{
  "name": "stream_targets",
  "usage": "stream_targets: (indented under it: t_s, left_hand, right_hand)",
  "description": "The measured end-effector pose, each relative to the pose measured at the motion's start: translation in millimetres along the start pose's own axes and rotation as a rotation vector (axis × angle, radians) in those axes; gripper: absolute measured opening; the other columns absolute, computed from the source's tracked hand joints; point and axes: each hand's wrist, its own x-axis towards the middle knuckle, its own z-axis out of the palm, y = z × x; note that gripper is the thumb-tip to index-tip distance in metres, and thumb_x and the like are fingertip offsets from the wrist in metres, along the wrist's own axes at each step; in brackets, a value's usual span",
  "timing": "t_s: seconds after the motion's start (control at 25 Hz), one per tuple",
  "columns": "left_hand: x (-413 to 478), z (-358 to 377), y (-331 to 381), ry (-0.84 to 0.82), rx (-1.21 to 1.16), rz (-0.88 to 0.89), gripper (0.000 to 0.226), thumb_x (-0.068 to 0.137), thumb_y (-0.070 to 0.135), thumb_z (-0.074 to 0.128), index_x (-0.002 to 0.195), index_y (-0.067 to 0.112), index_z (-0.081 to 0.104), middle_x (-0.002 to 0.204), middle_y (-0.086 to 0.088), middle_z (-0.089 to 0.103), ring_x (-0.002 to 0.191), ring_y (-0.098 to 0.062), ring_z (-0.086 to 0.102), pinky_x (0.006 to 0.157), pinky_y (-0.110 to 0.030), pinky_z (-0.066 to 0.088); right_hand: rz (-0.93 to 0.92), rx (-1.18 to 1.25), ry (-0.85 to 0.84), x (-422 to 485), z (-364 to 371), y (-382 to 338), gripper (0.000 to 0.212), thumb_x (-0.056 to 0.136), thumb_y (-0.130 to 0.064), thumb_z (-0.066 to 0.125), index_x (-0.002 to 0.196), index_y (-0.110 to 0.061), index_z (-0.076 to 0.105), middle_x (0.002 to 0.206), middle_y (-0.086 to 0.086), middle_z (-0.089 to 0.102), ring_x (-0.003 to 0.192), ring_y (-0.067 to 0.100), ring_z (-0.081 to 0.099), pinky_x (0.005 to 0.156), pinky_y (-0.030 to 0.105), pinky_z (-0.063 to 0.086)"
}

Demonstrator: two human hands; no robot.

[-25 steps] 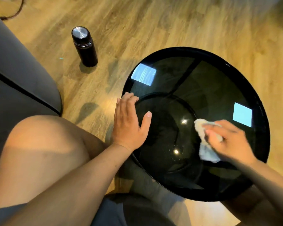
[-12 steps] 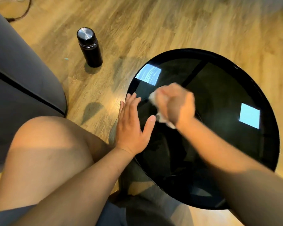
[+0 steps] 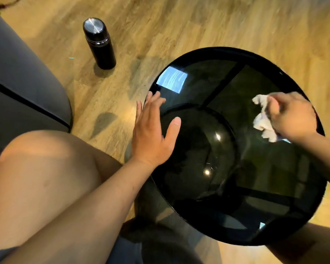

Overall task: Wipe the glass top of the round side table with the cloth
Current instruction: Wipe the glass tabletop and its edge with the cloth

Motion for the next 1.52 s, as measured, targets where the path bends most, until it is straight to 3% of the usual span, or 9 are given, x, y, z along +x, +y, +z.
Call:
stream_targets:
  t_s: [0.12, 0.2, 0.44, 0.56, 0.64, 0.88, 1.08, 1.36, 1.52]
  left_hand:
    - [-2, -3, -2, 0.035, -0.113, -0.043, 0.051, 0.093, 0.037, 0.046, 0.132, 0.004, 0.046, 0.152, -0.012, 0.042, 0.147, -0.015, 0.024, 0.124, -0.039, 0.014]
    - [-2, -4, 1, 0.036, -0.138, -0.061, 0.053, 0.093, 0.037, 0.045, 0.134, 0.004, 0.045, 0.151, -0.011, 0.042, 0.147, -0.018, 0.027, 0.119, -0.05, 0.024]
    - [-4, -6, -1, 0.092, -0.191, -0.025, 0.055, 0.094, 0.036, 0.04, 0.136, 0.001, 0.044, 0.147, -0.014, 0.047, 0.143, -0.026, 0.037, 0.113, -0.054, 0.032]
    - [-6, -5, -2, 0.076, -0.187, -0.016, 0.055, 0.093, 0.037, 0.04, 0.135, 0.003, 0.046, 0.144, -0.013, 0.05, 0.143, -0.025, 0.036, 0.111, -0.058, 0.033]
    - [-4, -4, -2, 0.06, -0.164, -0.03, 0.055, 0.093, 0.038, 0.041, 0.135, 0.004, 0.046, 0.144, -0.011, 0.05, 0.144, -0.025, 0.035, 0.112, -0.058, 0.032]
    - [-3, -2, -2, 0.078, -0.168, -0.014, 0.051, 0.093, 0.037, 0.046, 0.134, 0.006, 0.047, 0.137, 0.009, 0.042, 0.141, -0.015, 0.033, 0.113, -0.055, 0.032]
    - [-4, -1, -7, -0.002, -0.172, -0.098, 0.055, 0.093, 0.045, 0.041, 0.138, 0.014, 0.043, 0.151, -0.007, 0.045, 0.146, -0.024, 0.032, 0.12, -0.041, 0.024]
    - [-5, -7, -3, 0.034, -0.176, -0.032, 0.055, 0.095, 0.044, 0.04, 0.136, 0.007, 0.046, 0.143, -0.012, 0.052, 0.14, -0.028, 0.041, 0.109, -0.055, 0.037]
    - [-5, -5, -2, -0.002, -0.182, -0.072, 0.056, 0.094, 0.045, 0.04, 0.139, 0.012, 0.043, 0.146, -0.01, 0.049, 0.141, -0.026, 0.039, 0.108, -0.053, 0.039]
  right_hand:
    - [0.368, -0.027, 0.084, 35, 11, 1, 0.052, 0.091, -0.045, 0.026, 0.114, -0.012, 0.06, 0.105, 0.029, 0.064, 0.097, 0.047, 0.06, 0.087, 0.051, 0.05]
    - [0.427, -0.037, 0.096, 37, 17, -44, 0.048, 0.093, -0.042, 0.032, 0.115, -0.011, 0.061, 0.108, 0.029, 0.064, 0.099, 0.048, 0.061, 0.087, 0.049, 0.049]
    - [-0.234, 0.259, -0.175, -53, 26, -218, 0.021, 0.09, -0.041, 0.051, 0.094, -0.03, 0.069, 0.091, 0.0, 0.065, 0.086, 0.021, 0.063, 0.07, 0.035, 0.052]
    - [-0.703, 0.302, -0.305, -63, 20, -208, 0.023, 0.086, -0.033, 0.054, 0.094, -0.022, 0.073, 0.09, 0.002, 0.063, 0.082, 0.022, 0.062, 0.061, 0.039, 0.054]
    - [-0.829, 0.22, -0.291, -38, 17, -169, 0.033, 0.088, -0.041, 0.049, 0.099, -0.022, 0.074, 0.097, 0.004, 0.064, 0.087, 0.024, 0.064, 0.063, 0.038, 0.054]
    - [0.113, 0.07, -0.014, 52, 0, 7, 0.052, 0.085, -0.053, 0.048, 0.121, -0.022, 0.068, 0.113, 0.017, 0.069, 0.106, 0.037, 0.064, 0.094, 0.044, 0.05]
    - [0.432, 0.127, 0.06, 55, 13, -40, 0.046, 0.085, -0.044, 0.052, 0.121, -0.021, 0.069, 0.114, 0.018, 0.07, 0.11, 0.039, 0.062, 0.097, 0.04, 0.046]
    - [-0.582, 0.295, -0.136, -76, 17, -204, 0.022, 0.08, -0.038, 0.053, 0.098, -0.028, 0.061, 0.086, 0.005, 0.065, 0.078, 0.027, 0.063, 0.061, 0.04, 0.056]
    - [-0.823, 0.288, -0.27, -44, 22, -186, 0.02, 0.082, -0.032, 0.066, 0.094, -0.016, 0.071, 0.089, 0.003, 0.063, 0.073, 0.021, 0.062, 0.053, 0.039, 0.052]
